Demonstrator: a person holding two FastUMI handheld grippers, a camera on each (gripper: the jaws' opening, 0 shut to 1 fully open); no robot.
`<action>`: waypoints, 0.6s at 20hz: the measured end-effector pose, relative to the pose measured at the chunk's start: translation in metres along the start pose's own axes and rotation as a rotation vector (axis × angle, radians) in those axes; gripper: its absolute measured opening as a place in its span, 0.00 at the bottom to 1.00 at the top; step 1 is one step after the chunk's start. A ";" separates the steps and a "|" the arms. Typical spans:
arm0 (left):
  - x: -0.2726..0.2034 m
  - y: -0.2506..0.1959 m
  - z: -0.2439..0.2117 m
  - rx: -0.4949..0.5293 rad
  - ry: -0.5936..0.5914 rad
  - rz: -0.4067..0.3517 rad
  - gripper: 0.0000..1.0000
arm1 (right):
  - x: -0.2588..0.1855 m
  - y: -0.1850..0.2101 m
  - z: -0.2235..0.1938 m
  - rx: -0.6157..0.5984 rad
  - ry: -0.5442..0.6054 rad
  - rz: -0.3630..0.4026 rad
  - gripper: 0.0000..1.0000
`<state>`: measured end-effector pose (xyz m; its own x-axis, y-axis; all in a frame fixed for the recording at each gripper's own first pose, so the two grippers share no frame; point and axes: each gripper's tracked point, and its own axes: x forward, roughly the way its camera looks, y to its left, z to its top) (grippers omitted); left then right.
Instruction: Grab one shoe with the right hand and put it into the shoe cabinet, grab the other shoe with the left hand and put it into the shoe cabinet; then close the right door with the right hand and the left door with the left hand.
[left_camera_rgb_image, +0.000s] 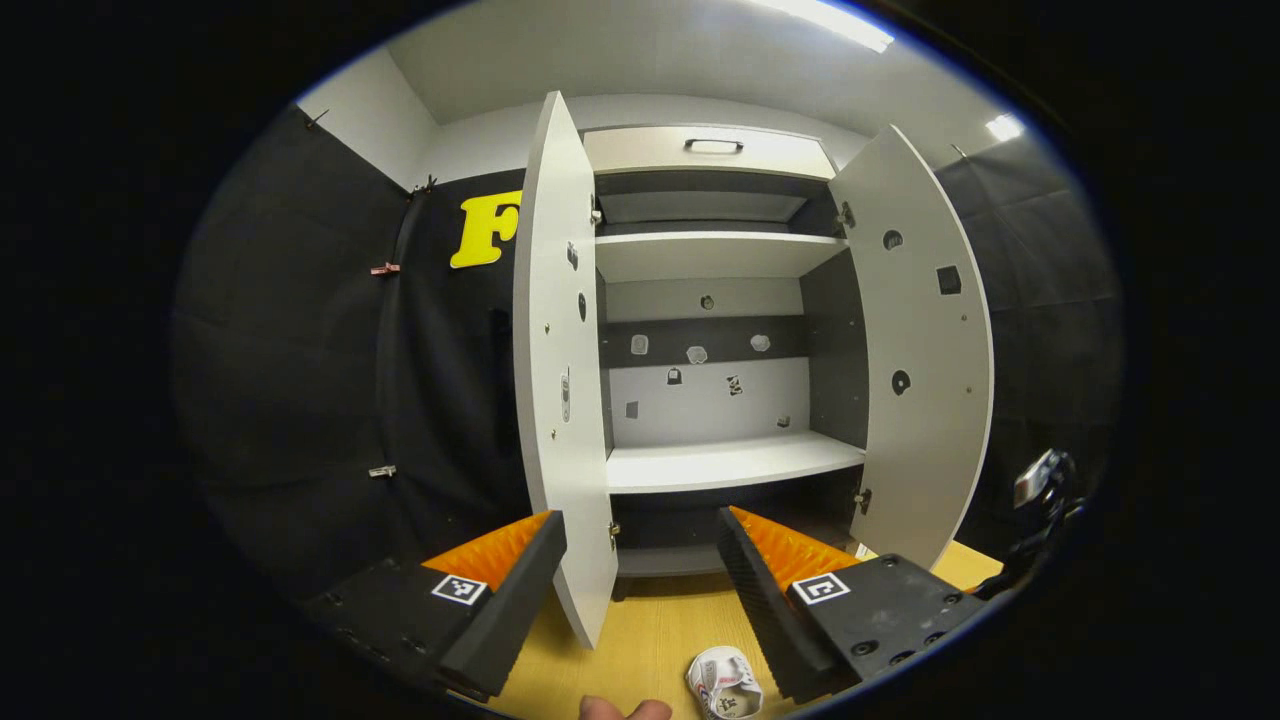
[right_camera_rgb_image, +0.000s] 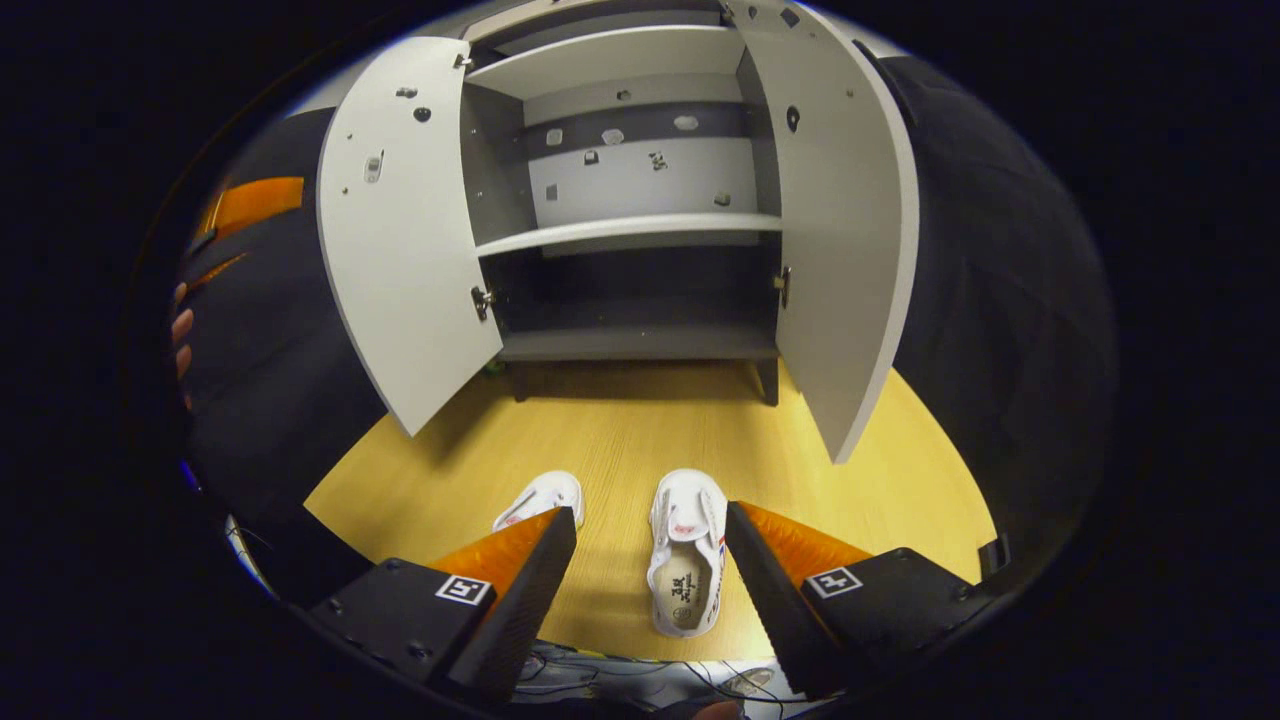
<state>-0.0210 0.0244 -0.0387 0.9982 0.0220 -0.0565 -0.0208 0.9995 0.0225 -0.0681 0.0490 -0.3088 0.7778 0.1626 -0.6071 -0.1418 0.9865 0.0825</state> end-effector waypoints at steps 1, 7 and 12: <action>0.000 0.002 -0.001 0.005 0.005 0.002 0.95 | 0.009 0.000 -0.014 0.006 0.031 0.002 0.94; 0.000 0.012 -0.006 -0.002 0.010 0.020 0.95 | 0.071 -0.011 -0.069 0.074 0.123 -0.021 0.77; -0.001 0.024 -0.019 0.020 0.026 0.042 0.95 | 0.118 -0.016 -0.093 0.101 0.140 -0.058 0.61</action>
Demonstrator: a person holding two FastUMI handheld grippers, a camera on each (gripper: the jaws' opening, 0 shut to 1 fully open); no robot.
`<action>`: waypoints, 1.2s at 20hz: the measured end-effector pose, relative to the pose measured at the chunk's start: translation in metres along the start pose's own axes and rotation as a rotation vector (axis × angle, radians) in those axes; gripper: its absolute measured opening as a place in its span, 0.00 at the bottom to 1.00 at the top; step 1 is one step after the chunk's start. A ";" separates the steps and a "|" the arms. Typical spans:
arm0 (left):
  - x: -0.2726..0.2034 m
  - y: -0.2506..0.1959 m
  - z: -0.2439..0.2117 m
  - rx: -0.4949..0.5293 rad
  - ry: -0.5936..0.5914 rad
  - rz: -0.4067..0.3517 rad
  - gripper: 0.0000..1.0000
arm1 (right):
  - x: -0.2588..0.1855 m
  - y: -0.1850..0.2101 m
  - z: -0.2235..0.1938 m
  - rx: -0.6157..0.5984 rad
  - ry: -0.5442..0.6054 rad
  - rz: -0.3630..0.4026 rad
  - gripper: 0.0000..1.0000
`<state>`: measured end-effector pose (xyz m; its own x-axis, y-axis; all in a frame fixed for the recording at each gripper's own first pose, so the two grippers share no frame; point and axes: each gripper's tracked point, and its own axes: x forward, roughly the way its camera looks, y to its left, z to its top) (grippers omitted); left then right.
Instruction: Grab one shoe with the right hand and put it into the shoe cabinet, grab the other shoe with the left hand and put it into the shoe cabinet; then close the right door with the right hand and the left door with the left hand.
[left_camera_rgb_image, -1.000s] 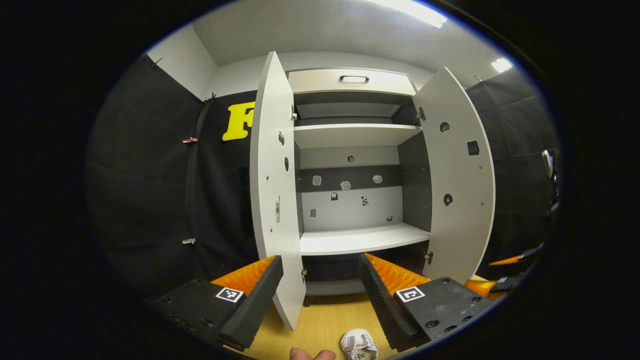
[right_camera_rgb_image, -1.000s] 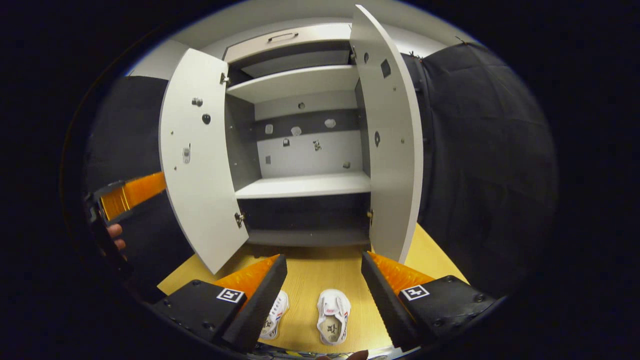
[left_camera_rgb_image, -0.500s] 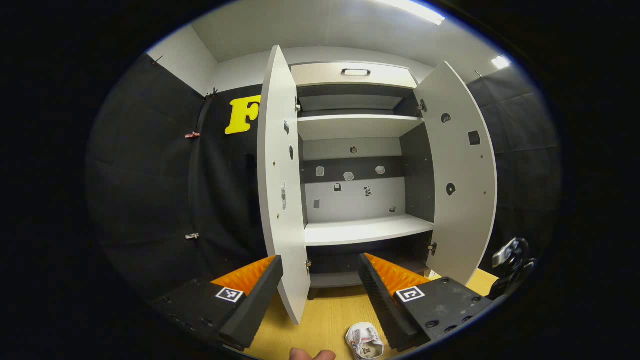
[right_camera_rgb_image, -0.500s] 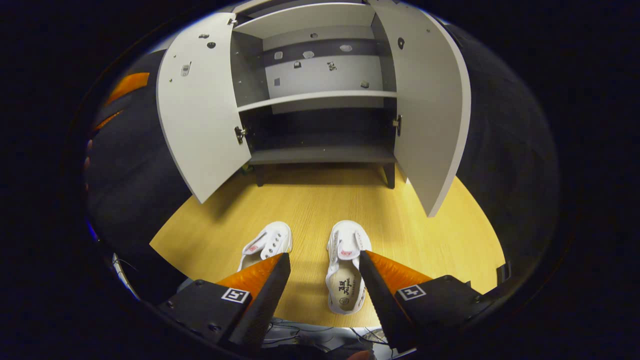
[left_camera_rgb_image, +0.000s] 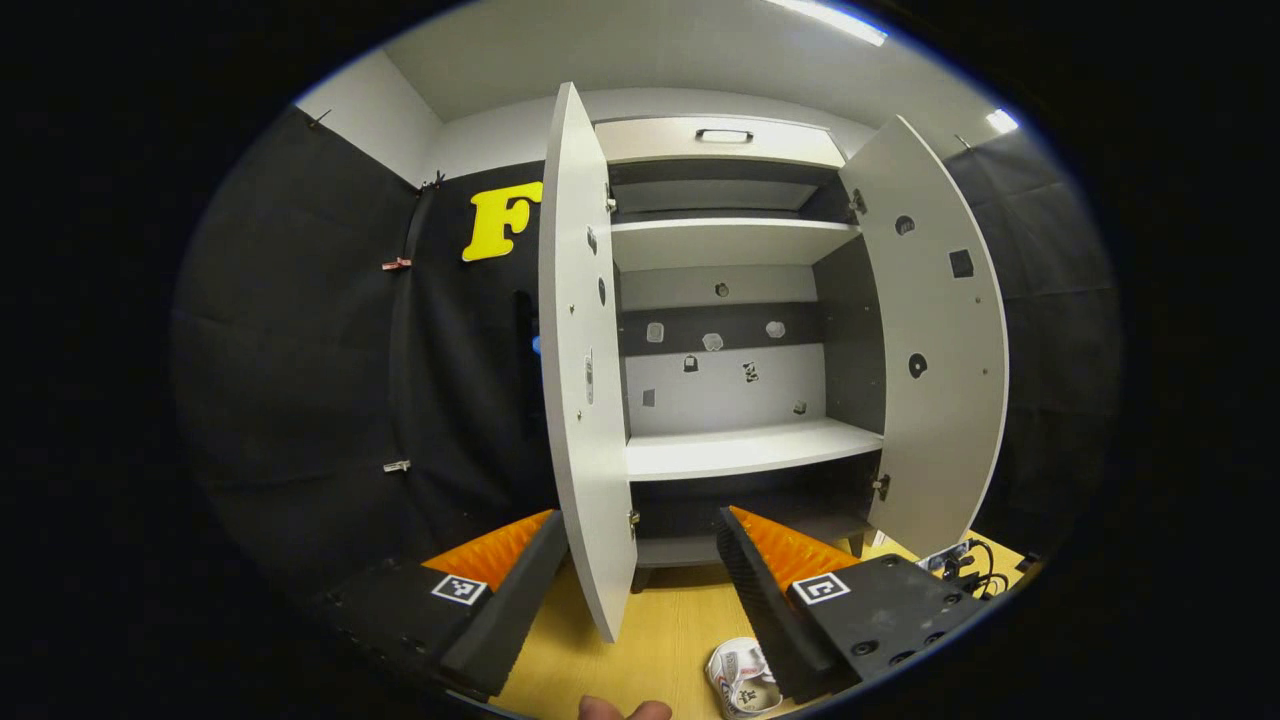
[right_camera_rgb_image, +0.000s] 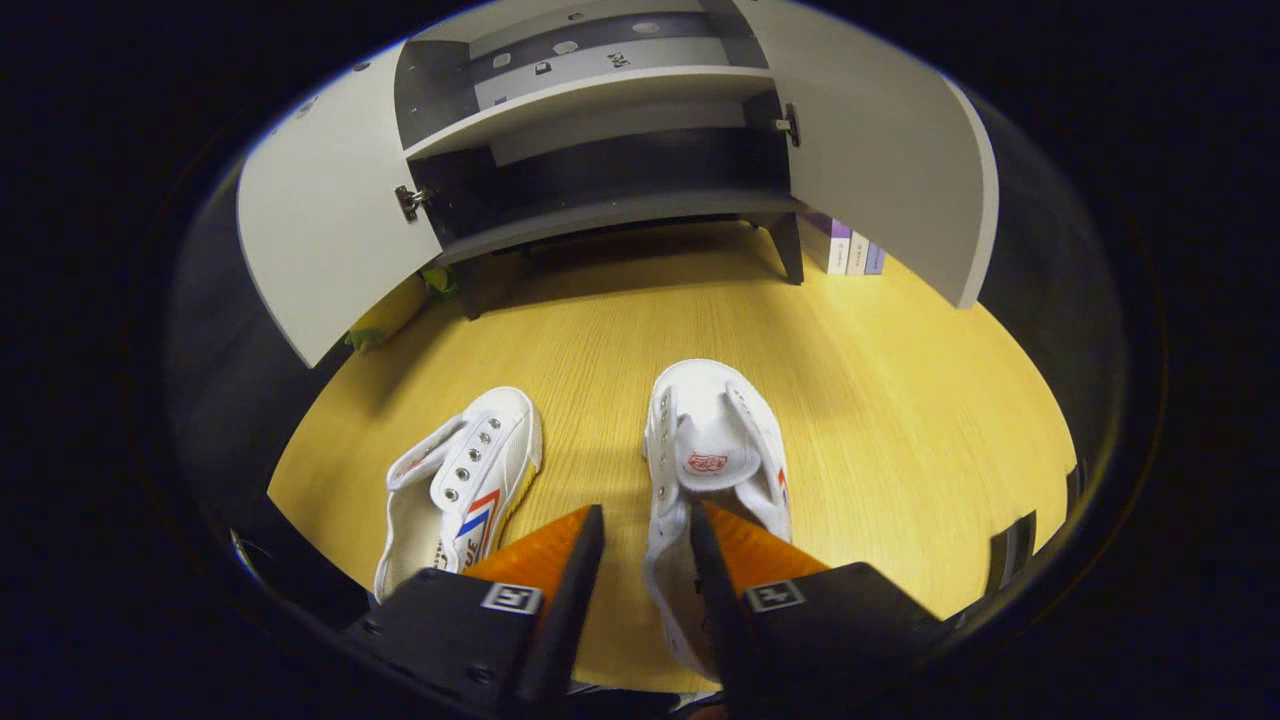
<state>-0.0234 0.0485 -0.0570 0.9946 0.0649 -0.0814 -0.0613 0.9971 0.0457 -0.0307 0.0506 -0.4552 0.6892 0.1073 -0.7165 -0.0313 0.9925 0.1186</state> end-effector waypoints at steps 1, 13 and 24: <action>0.002 0.005 -0.001 0.013 -0.001 0.009 0.94 | 0.007 0.002 0.000 0.006 -0.009 0.003 0.52; 0.015 0.025 -0.022 -0.012 0.030 0.034 0.95 | 0.028 -0.005 0.026 -0.002 -0.105 0.010 0.06; 0.019 0.022 -0.012 -0.032 -0.014 0.026 0.95 | -0.065 0.025 0.128 0.006 -0.210 0.089 0.06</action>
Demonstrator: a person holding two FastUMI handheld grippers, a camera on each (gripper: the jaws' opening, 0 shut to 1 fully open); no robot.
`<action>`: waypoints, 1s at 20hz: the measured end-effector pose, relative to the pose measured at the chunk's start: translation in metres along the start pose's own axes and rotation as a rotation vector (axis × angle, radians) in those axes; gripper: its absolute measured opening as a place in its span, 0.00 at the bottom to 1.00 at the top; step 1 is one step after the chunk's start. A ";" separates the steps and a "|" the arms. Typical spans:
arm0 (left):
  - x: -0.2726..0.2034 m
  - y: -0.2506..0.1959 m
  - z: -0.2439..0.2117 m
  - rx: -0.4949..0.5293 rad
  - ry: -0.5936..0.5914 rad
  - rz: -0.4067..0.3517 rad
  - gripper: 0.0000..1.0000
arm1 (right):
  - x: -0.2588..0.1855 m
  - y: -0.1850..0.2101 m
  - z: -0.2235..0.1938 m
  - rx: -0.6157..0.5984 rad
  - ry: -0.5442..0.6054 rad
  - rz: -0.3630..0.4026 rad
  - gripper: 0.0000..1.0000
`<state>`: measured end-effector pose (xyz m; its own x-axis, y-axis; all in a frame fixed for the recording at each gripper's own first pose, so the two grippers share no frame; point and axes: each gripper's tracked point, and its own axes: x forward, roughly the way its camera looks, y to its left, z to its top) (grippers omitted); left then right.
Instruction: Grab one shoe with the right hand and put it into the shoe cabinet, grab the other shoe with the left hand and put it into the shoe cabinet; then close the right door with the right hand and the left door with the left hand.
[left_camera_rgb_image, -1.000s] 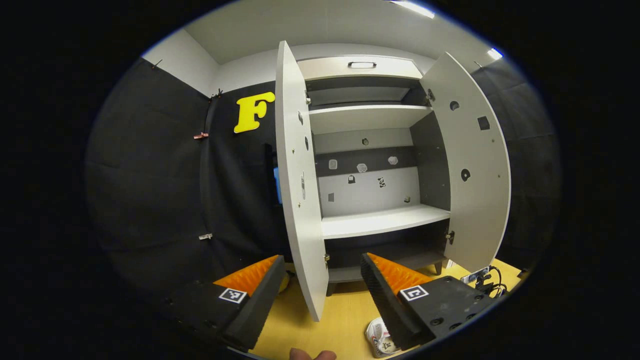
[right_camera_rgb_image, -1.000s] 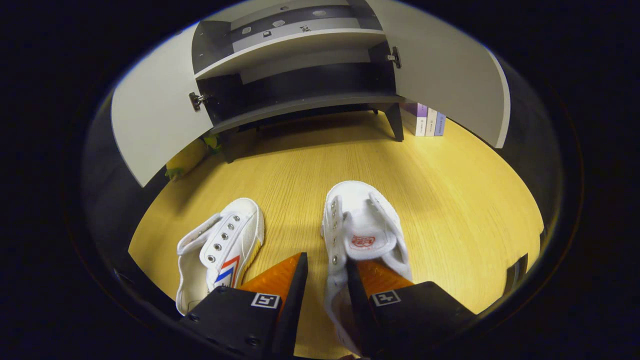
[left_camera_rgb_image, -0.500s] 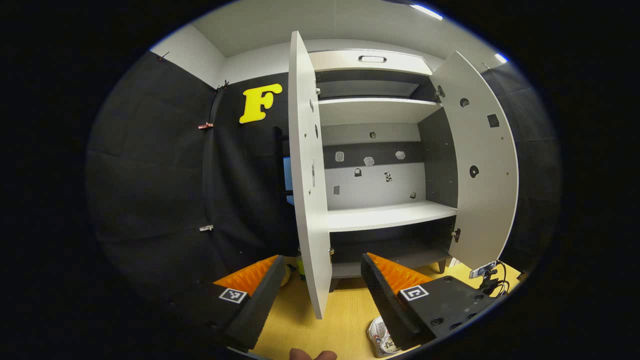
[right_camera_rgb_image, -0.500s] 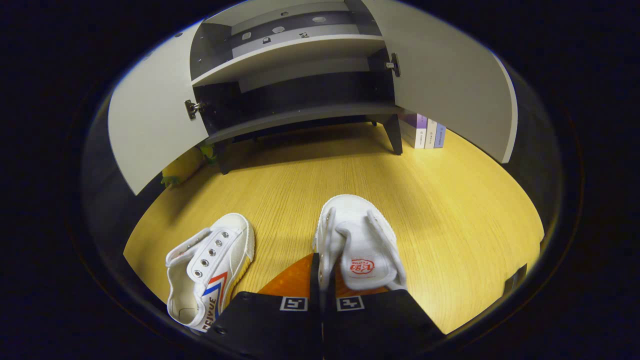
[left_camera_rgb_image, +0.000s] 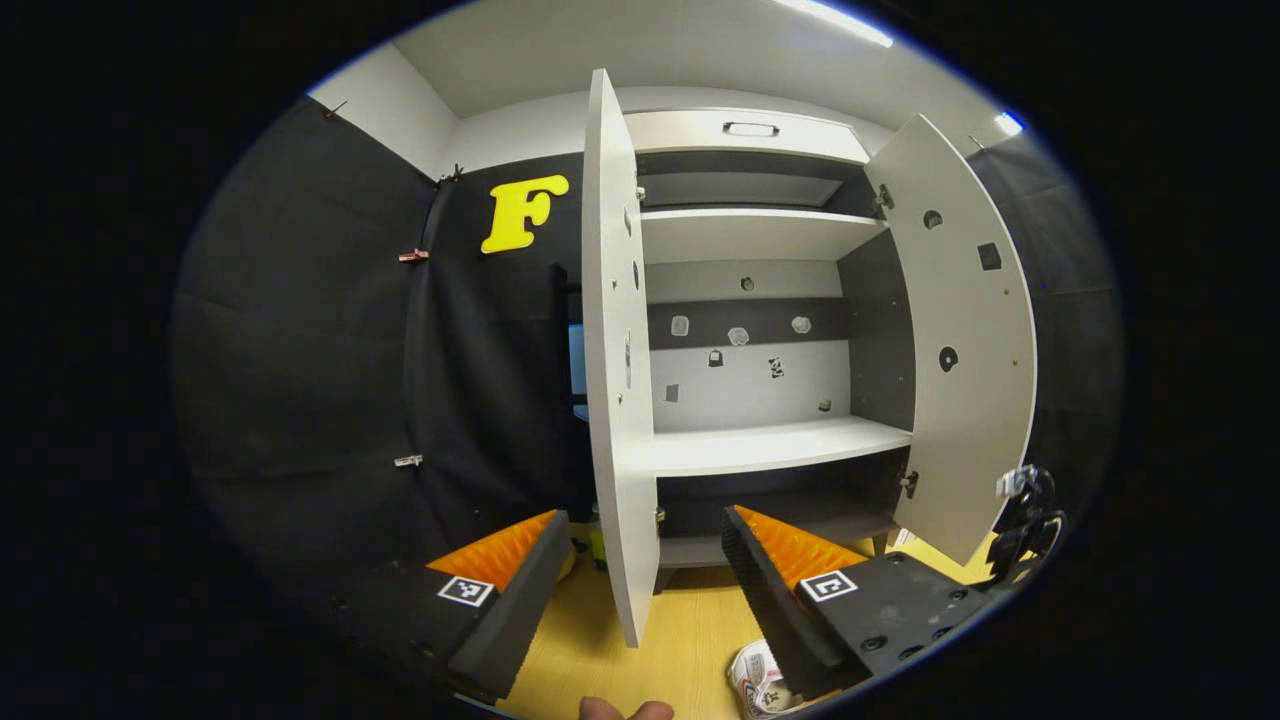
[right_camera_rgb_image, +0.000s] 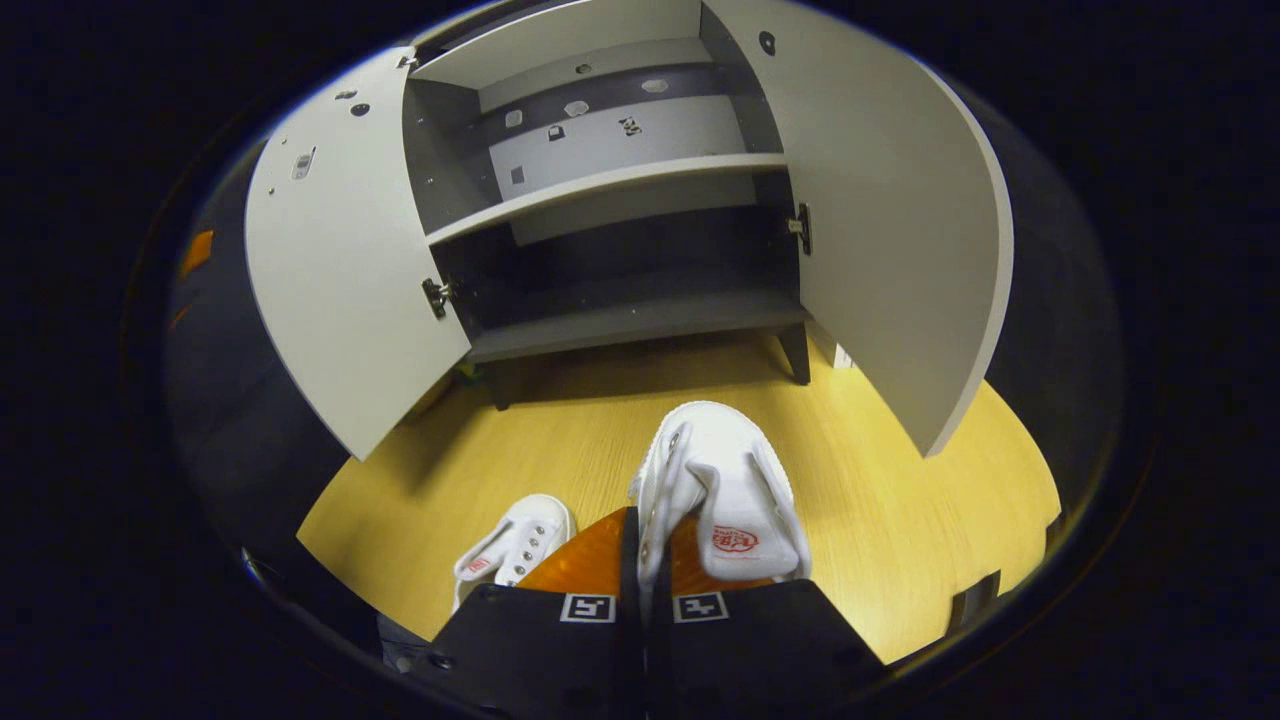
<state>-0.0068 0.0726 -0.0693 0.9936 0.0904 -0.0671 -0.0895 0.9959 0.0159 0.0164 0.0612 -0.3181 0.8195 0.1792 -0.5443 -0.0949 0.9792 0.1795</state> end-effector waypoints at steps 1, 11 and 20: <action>0.000 -0.002 0.001 -0.006 -0.002 -0.007 0.95 | -0.006 0.006 0.019 -0.006 -0.015 0.007 0.06; 0.003 -0.017 0.000 -0.050 -0.007 -0.061 0.95 | -0.003 0.060 0.215 -0.019 -0.124 0.069 0.06; 0.018 -0.035 0.003 -0.083 -0.020 -0.084 0.95 | 0.098 0.069 0.353 -0.140 -0.172 0.032 0.06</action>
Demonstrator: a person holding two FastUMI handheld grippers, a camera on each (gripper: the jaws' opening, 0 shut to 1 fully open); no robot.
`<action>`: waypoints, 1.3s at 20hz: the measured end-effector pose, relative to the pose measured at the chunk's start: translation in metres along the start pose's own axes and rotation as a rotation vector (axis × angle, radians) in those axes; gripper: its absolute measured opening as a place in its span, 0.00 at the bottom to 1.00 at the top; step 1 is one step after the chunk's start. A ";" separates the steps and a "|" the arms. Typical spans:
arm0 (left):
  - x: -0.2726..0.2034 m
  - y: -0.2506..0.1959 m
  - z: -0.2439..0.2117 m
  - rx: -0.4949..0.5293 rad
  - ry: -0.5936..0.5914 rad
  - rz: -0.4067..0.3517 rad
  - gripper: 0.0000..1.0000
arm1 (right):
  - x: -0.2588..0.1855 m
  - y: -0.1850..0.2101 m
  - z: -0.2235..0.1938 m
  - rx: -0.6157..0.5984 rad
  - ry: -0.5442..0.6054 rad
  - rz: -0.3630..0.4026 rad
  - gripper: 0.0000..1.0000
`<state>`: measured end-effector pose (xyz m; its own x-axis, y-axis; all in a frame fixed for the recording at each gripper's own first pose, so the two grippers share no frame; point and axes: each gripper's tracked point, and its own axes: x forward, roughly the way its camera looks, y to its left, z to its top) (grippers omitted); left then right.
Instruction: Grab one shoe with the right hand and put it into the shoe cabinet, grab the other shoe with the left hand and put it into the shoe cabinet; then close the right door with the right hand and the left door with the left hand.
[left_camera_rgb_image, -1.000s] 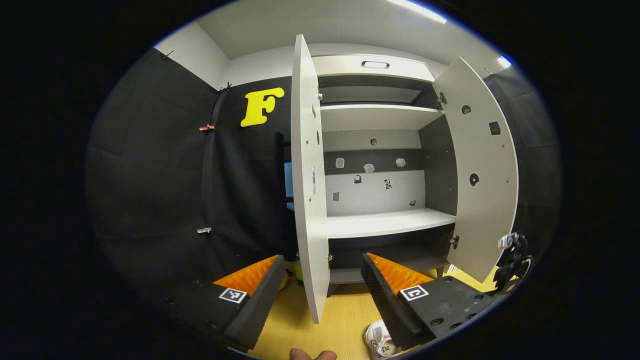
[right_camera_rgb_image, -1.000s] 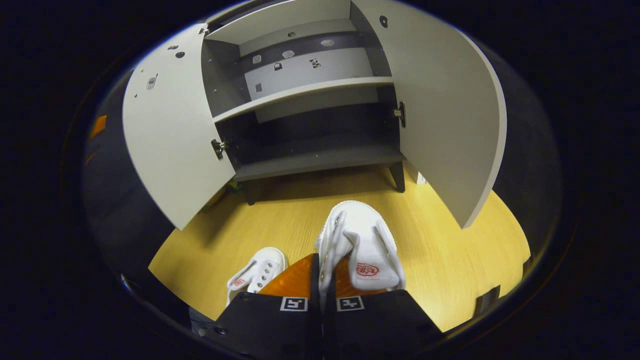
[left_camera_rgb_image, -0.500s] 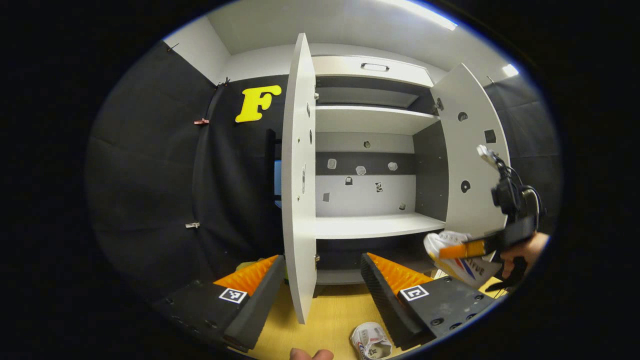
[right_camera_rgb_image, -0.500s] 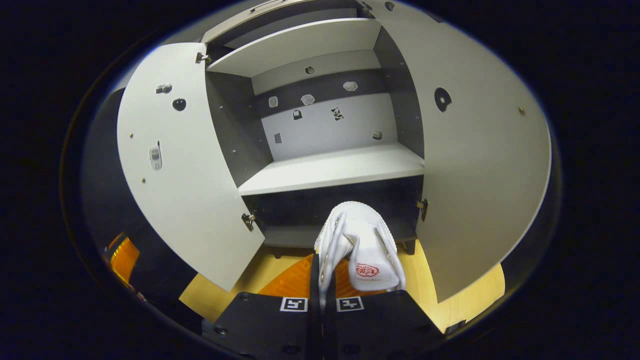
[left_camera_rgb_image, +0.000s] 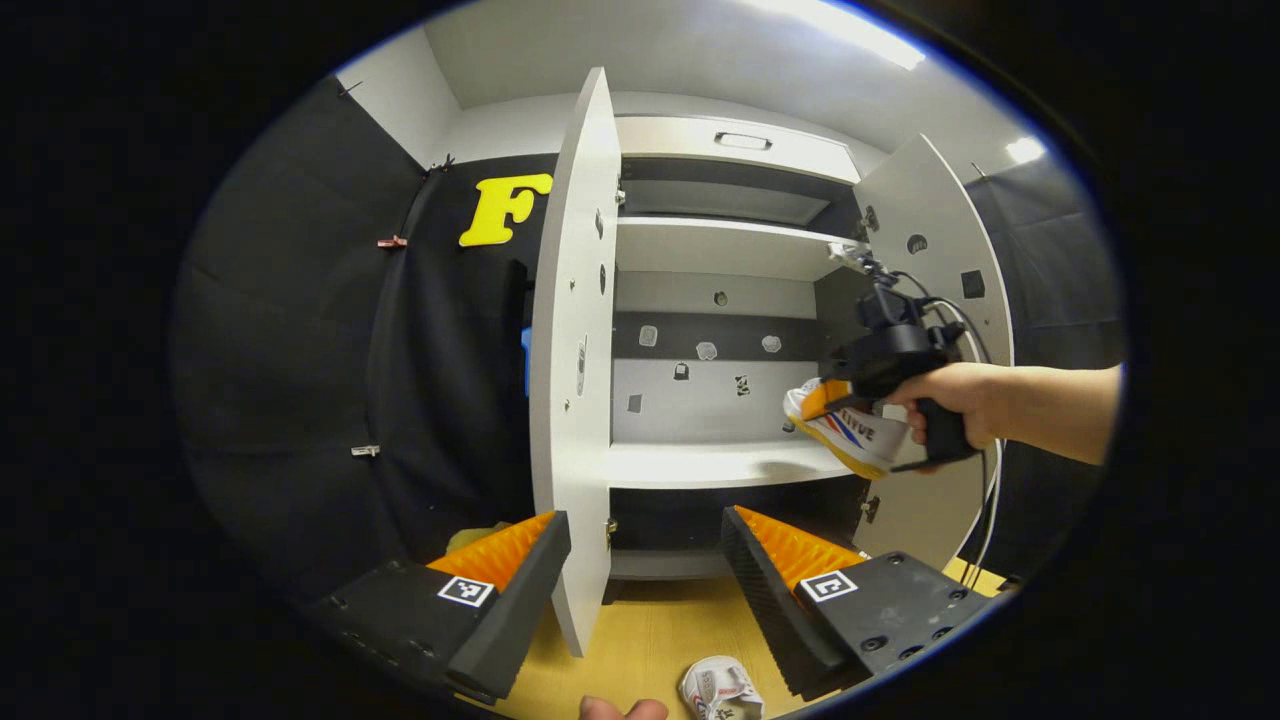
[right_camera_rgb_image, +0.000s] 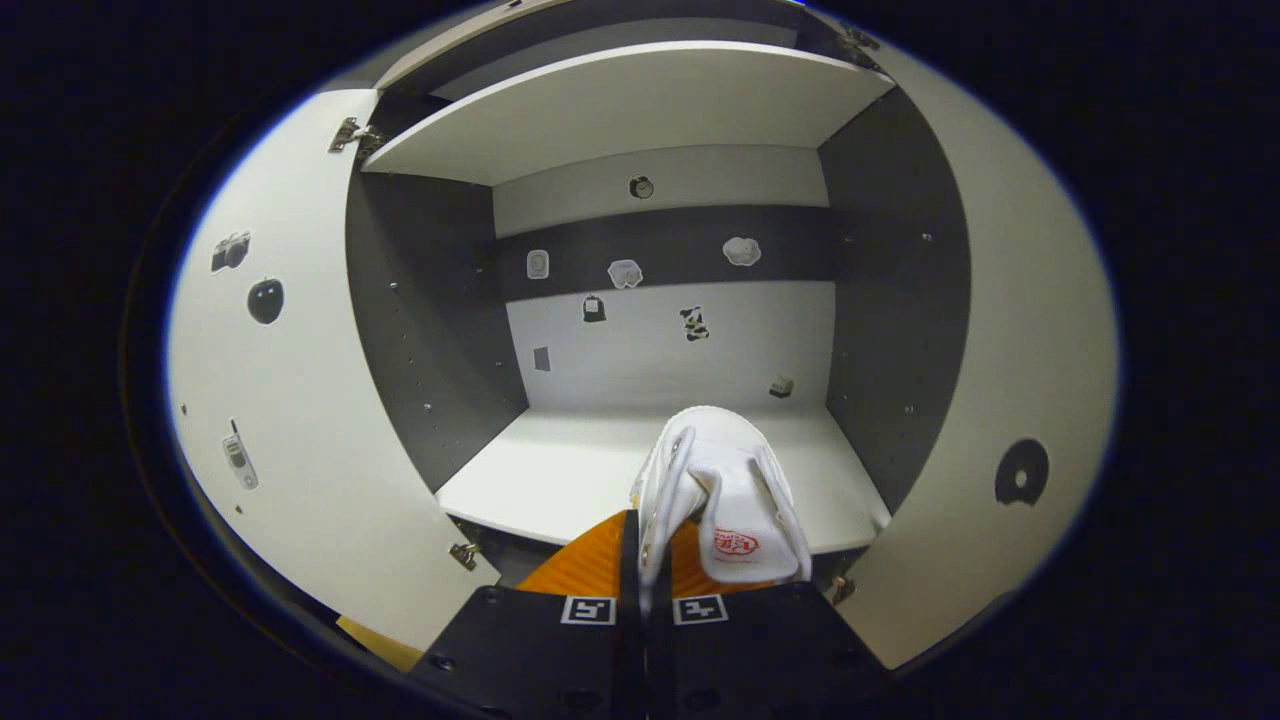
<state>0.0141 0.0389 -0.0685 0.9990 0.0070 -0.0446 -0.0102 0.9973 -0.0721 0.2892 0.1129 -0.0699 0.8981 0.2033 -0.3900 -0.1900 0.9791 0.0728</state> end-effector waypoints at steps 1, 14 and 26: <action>0.002 -0.001 -0.001 -0.002 0.004 0.003 0.95 | 0.016 -0.003 0.003 -0.011 0.013 -0.001 0.06; 0.024 0.011 -0.007 -0.011 0.011 0.085 0.98 | 0.194 -0.084 -0.009 -0.148 0.231 -0.180 0.06; 0.023 0.013 -0.008 -0.020 0.016 0.083 0.96 | 0.192 -0.082 -0.024 -0.153 0.269 -0.199 0.46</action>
<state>0.0362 0.0517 -0.0783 0.9938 0.0887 -0.0672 -0.0944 0.9917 -0.0874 0.4673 0.0712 -0.1728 0.7909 -0.0201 -0.6116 -0.0978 0.9825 -0.1587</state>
